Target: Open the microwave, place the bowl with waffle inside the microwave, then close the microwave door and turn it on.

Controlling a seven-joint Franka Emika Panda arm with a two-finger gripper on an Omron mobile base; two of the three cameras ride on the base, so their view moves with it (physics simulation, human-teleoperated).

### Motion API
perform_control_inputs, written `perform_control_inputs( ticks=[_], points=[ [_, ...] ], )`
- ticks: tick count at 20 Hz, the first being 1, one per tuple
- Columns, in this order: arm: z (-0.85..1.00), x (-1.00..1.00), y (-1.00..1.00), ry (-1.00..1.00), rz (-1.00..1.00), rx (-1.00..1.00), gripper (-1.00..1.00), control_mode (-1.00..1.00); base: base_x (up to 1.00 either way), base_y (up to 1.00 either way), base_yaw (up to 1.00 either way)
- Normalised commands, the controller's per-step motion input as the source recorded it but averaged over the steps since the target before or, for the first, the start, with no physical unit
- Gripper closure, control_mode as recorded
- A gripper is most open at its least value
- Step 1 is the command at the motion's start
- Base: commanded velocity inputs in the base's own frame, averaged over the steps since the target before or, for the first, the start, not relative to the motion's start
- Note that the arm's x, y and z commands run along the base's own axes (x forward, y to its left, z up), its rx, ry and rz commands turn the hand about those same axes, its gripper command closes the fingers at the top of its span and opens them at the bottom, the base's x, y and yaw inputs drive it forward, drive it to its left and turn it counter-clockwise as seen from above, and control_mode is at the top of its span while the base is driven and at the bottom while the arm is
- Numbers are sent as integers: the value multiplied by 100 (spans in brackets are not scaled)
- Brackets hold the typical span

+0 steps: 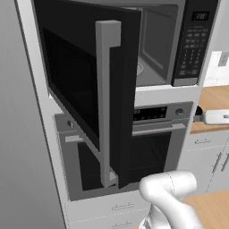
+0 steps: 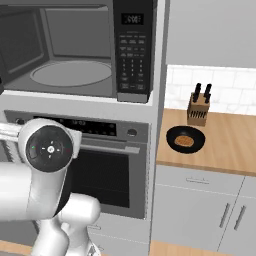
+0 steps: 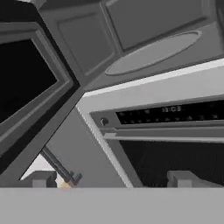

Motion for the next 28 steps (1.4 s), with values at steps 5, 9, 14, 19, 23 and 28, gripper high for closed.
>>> perform_control_inputs(
  ticks=[5, 9, 14, 19, 23, 28],
  points=[
    [-34, 28, -100, 26, -40, 7, -100, -100, 0, 0, 0],
    [-58, 36, -100, 16, -36, 5, -100, -100, 0, 0, 0],
    [-54, 47, -100, 3, -27, 1, -100, -100, 0, 0, 0],
    [-9, 29, -67, 0, -2, -3, -100, -100, 0, 0, 0],
    [-8, 11, -72, 1, 0, 0, -100, -100, 0, 0, 0],
    [-17, 39, -78, 13, 0, 0, -100, -100, 0, 0, 0]
  ],
)
